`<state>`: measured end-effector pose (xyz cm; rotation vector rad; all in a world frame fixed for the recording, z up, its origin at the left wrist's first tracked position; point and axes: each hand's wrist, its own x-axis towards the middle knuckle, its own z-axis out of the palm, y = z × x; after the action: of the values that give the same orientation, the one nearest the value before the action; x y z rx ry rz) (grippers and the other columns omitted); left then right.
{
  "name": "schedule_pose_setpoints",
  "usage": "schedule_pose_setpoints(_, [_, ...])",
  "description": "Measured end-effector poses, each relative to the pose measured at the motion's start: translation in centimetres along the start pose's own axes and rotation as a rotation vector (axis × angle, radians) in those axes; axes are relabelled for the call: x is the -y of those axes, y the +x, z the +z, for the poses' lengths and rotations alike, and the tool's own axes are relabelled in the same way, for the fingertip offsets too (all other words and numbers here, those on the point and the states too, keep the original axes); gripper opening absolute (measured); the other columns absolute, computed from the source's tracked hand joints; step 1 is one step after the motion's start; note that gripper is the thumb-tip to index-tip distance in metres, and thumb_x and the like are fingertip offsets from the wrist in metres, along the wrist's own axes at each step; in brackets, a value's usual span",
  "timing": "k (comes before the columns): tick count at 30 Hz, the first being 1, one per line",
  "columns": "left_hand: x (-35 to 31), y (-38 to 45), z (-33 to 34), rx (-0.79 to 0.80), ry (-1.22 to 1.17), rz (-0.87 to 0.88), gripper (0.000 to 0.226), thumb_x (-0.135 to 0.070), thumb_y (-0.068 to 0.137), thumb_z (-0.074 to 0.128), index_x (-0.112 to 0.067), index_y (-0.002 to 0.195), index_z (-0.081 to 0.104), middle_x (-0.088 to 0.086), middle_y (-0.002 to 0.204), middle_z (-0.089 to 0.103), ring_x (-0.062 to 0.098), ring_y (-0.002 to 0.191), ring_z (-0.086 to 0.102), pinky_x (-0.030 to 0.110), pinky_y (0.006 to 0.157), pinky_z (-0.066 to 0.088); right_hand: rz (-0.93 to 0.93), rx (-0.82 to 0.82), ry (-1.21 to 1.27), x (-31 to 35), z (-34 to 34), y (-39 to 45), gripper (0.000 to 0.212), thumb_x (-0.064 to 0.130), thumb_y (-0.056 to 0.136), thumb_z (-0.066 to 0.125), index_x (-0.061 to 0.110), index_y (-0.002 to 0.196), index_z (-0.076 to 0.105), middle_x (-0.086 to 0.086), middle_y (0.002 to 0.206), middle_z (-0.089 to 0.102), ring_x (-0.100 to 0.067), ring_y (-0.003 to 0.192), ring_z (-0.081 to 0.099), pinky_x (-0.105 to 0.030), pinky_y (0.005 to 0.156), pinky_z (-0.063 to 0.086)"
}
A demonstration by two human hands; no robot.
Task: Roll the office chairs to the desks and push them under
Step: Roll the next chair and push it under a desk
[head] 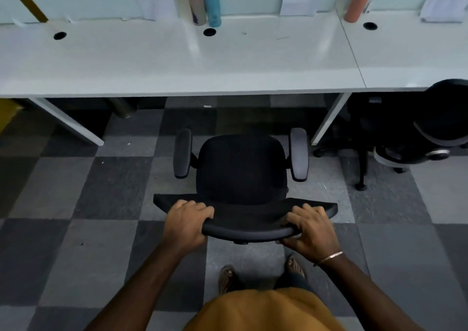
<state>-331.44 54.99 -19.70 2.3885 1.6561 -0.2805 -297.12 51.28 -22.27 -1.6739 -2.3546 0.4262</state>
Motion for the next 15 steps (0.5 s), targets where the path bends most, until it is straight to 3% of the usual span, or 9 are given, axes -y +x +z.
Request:
schedule_pose_setpoints(2, [0.7, 1.1, -0.6, 0.027, 0.042, 0.046, 0.028, -0.029, 0.077, 0.071, -0.039, 0.1, 0.059, -0.017, 0.093, 0.06, 0.01, 0.09, 0.057, 0.032, 0.094, 0.041, 0.03, -0.032, -0.022, 0.7, 0.1, -0.2, 0.042, 0.069, 0.068, 0.075, 0.037, 0.085, 0.053, 0.018, 0.081, 0.044, -0.01, 0.076, 0.042, -0.034, 0.067, 0.03])
schedule_pose_setpoints(7, [1.3, 4.6, -2.7, 0.026, 0.048, 0.071, 0.023, -0.031, 0.078, 0.069, -0.036, 0.096, 0.056, -0.015, 0.09, 0.057, 0.01, 0.089, 0.056, 0.03, 0.09, 0.04, 0.056, -0.07, -0.101, -0.4, -1.0, 3.3, 0.042, 0.062, 0.067, 0.075, 0.035, 0.087, 0.049, 0.015, 0.085, 0.046, -0.015, 0.079, 0.046, -0.036, 0.068, 0.028])
schedule_pose_setpoints(15, [-1.0, 10.1, -3.3, -0.034, 0.046, 0.123, 0.033, -0.026, 0.062, 0.081, -0.035, 0.076, 0.053, -0.015, 0.069, 0.049, 0.01, 0.065, 0.05, 0.028, 0.067, 0.034, 0.069, -0.047, -0.166, -6.3, -2.7, 6.5, 0.038, 0.051, 0.065, 0.073, 0.031, 0.095, 0.061, 0.012, 0.093, 0.054, -0.02, 0.085, 0.051, -0.038, 0.071, 0.032])
